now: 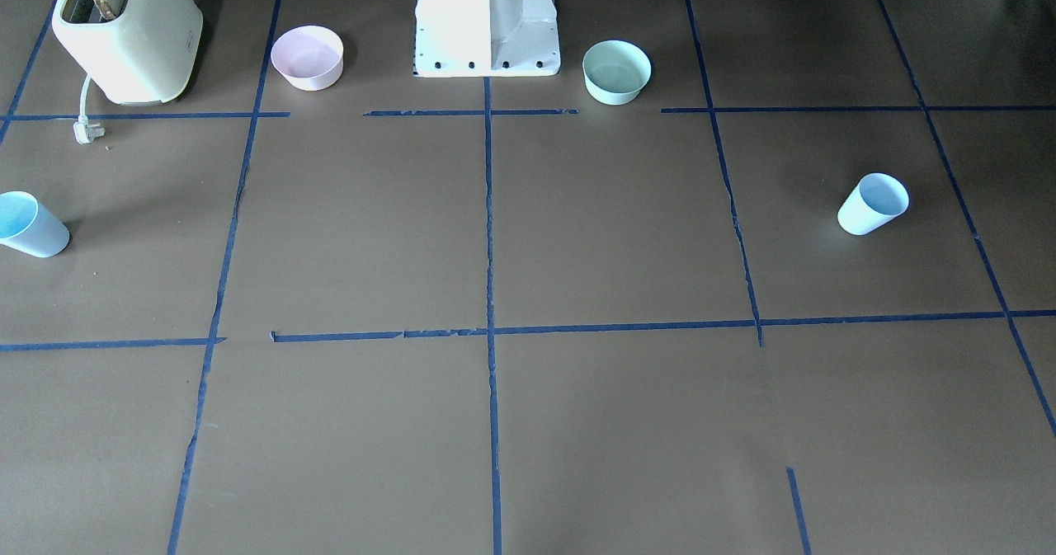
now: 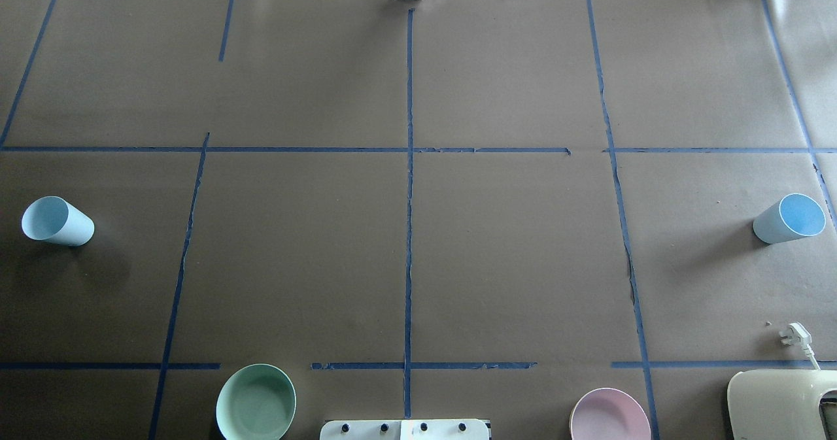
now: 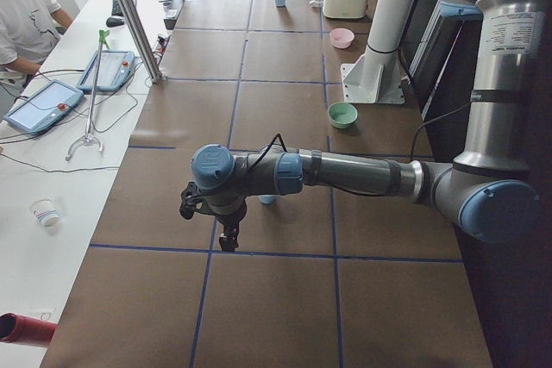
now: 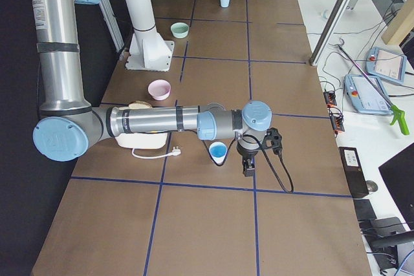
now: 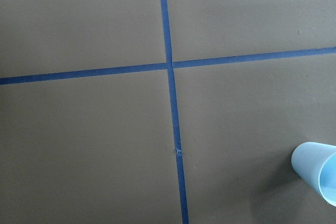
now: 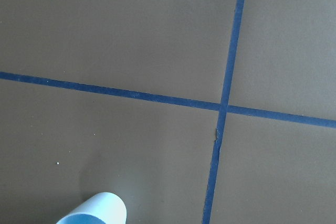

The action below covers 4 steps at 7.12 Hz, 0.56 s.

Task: Stack blue cups with both arms

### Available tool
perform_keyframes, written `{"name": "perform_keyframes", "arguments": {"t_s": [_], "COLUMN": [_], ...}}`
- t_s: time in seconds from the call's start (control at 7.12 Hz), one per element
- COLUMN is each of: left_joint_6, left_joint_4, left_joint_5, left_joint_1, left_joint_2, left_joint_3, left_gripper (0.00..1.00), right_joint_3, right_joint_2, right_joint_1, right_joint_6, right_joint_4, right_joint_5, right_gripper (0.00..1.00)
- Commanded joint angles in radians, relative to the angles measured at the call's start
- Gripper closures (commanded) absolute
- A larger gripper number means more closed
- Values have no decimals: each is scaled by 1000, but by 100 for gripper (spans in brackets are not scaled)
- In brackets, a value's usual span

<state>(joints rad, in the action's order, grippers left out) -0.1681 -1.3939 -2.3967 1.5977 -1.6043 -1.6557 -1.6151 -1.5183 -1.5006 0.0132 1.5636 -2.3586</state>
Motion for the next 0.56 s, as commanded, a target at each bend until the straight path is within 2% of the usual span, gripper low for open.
{"name": "perform_keyframes", "arguments": {"t_s": [0.0,0.28,0.42], "left_joint_6": [2,-1,-4], "left_joint_4": [1,-10,-13], "left_joint_5": [33,42,41], "left_joint_1": [-7,-10,-10], "left_joint_2": [-6,0,1], "left_joint_3": [-3,-13,-12], "left_gripper": [0,0,0], "right_joint_3": [-5,-38,-55], "right_joint_2": [-3,3,-8], "right_joint_1": [-21,-30,-30], "right_joint_6": [-1,10,11], "right_joint_4": [15,139,142], "right_joint_5": [30,24,24], "right_gripper": [0,0,0]}}
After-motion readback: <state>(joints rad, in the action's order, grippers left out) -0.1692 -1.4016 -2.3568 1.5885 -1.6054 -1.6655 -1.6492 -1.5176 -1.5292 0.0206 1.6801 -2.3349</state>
